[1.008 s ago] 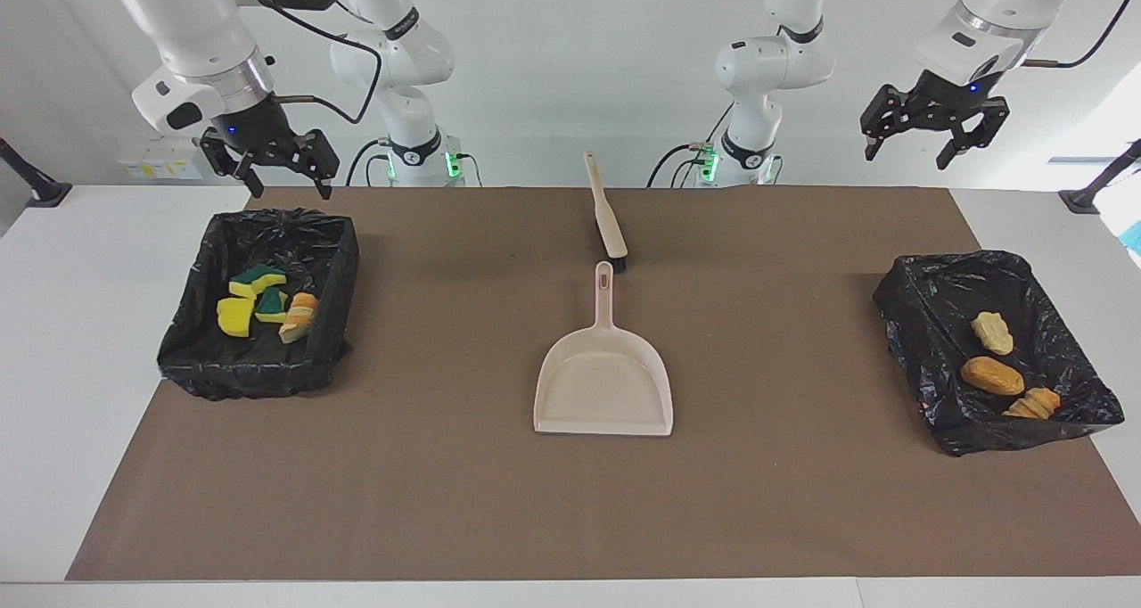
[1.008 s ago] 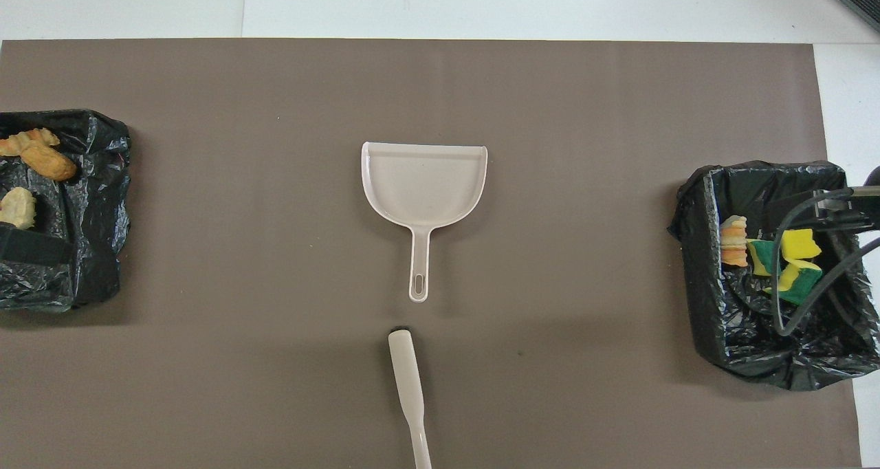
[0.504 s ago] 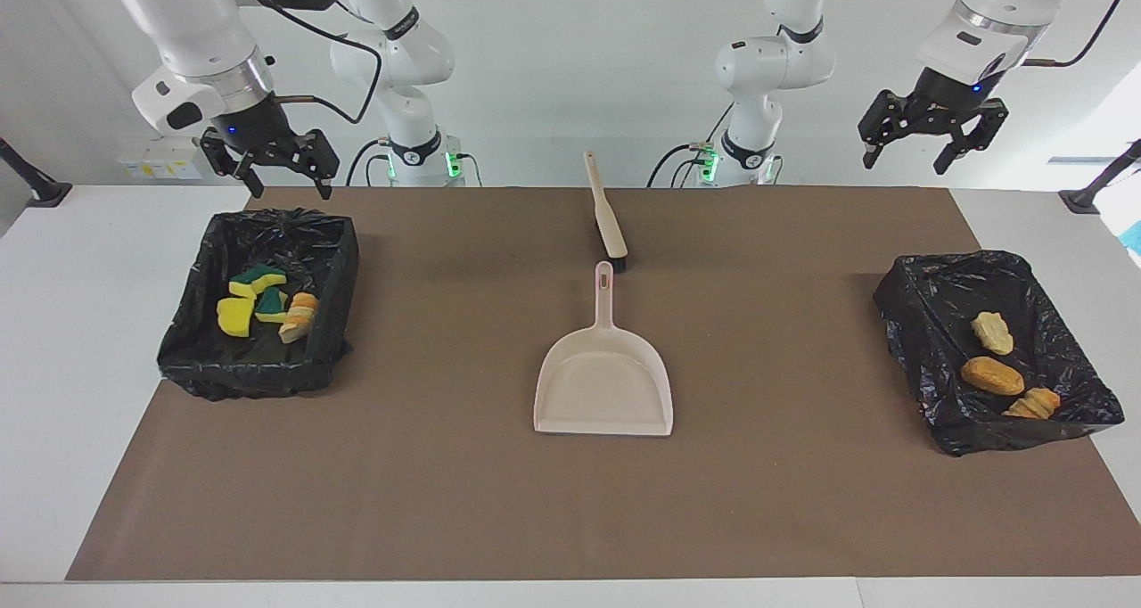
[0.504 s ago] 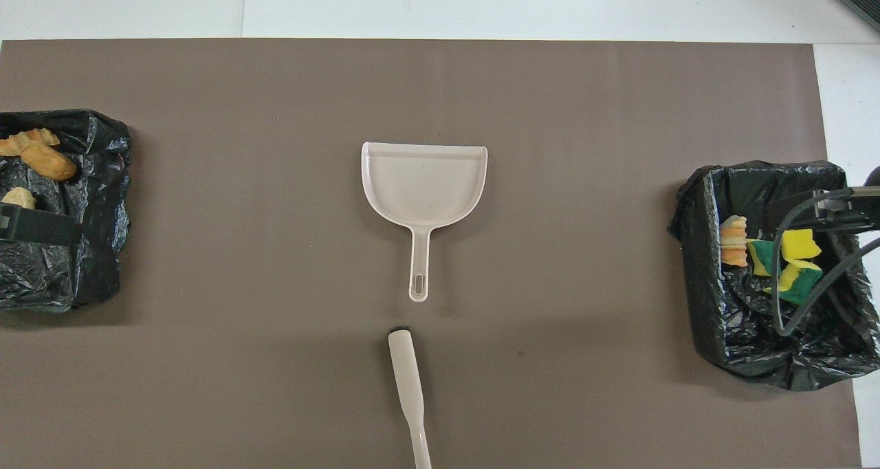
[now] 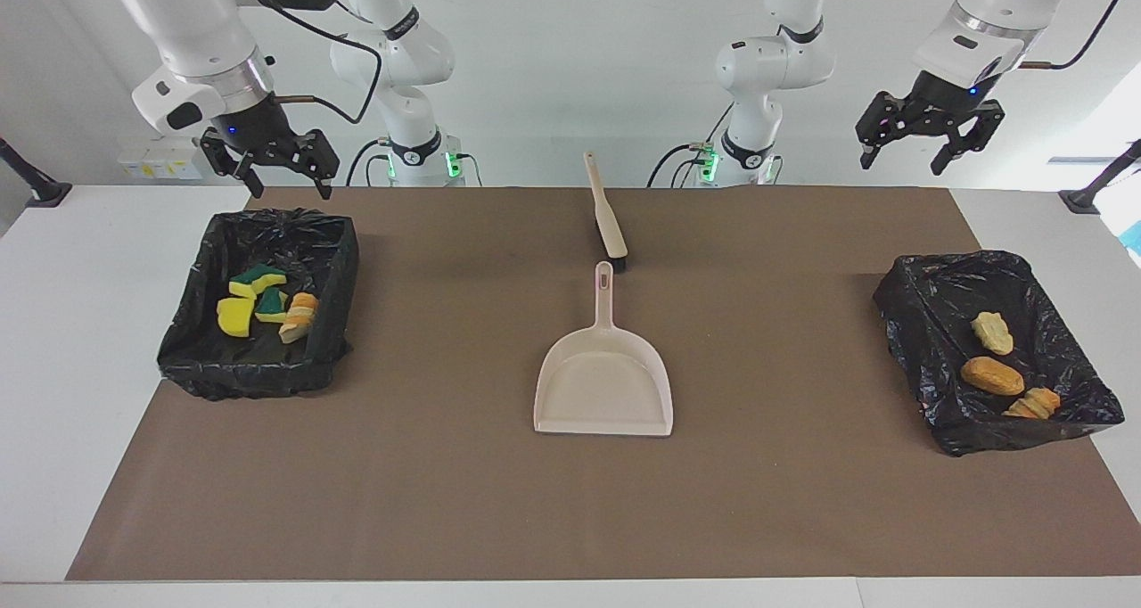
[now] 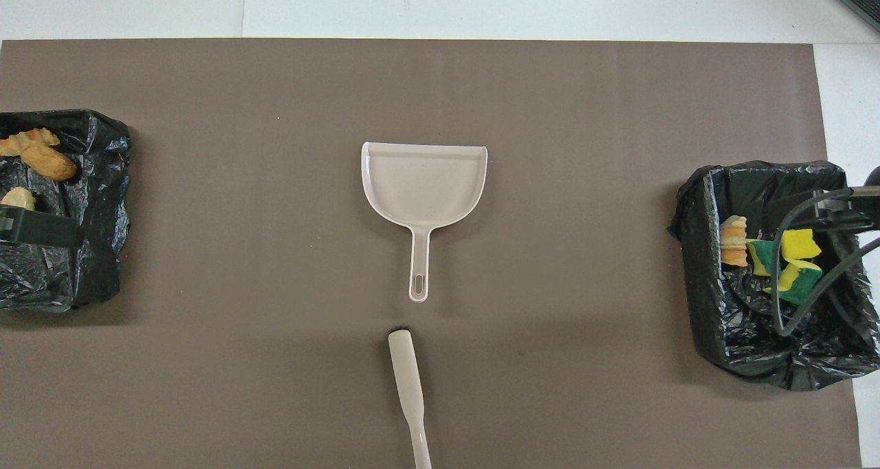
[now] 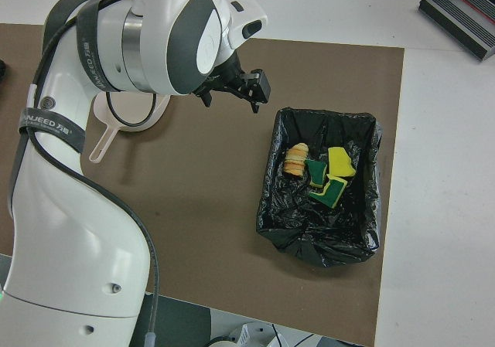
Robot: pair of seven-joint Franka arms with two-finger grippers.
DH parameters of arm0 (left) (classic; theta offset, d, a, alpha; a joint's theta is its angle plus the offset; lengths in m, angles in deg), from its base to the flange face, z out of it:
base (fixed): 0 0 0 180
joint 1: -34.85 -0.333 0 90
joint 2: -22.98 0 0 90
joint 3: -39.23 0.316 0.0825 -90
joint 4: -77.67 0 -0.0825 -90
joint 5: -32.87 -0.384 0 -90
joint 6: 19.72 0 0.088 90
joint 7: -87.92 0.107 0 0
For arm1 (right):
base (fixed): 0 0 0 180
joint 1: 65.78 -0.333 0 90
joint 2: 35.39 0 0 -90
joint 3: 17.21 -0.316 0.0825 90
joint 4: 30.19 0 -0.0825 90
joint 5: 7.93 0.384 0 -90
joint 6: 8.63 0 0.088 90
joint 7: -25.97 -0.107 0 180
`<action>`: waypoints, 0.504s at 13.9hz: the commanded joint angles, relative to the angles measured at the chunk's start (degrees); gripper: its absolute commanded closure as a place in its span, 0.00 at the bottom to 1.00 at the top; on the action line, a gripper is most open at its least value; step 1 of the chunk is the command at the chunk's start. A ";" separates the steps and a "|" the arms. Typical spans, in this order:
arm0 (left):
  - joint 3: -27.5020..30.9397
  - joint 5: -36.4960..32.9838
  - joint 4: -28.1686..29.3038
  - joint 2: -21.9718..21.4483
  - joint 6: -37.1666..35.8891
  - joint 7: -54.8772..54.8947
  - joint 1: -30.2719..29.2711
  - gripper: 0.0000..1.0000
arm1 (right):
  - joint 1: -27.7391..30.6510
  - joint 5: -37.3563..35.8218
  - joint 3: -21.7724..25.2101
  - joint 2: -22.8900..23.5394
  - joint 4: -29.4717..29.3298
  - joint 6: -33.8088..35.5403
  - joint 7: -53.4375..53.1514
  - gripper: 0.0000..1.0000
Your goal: Sweep and dump trash in bin
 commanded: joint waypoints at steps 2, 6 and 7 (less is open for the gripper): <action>0.66 0.20 1.61 -1.20 -0.42 -0.75 -0.09 0.00 | 0.14 0.95 -0.07 -0.79 1.16 -0.85 -0.73 0.00; 0.84 0.29 2.76 -1.47 -0.25 -0.93 -0.09 0.00 | 0.14 0.95 -0.07 -0.79 1.16 -0.85 -0.73 0.00; 0.84 0.29 3.02 -1.47 -0.25 -0.93 -0.09 0.00 | 0.14 0.95 -0.07 -0.79 1.16 -0.85 -0.73 0.00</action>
